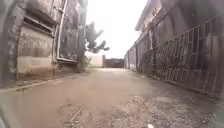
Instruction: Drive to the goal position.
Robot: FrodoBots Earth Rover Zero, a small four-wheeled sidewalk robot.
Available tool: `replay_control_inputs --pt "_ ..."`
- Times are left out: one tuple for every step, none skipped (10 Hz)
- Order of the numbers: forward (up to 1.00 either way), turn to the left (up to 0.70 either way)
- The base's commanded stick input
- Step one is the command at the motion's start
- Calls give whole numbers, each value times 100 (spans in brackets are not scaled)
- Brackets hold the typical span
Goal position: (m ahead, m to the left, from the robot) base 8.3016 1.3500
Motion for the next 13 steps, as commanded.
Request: replay_control_inputs --pt "30 0" --pt "30 0" --pt "30 0" --pt "30 0" --pt "30 0" --pt "30 0" --pt "30 0" --pt "30 0" --pt "30 0" --pt "30 0" --pt "30 0" --pt "30 0" --pt "30 0"
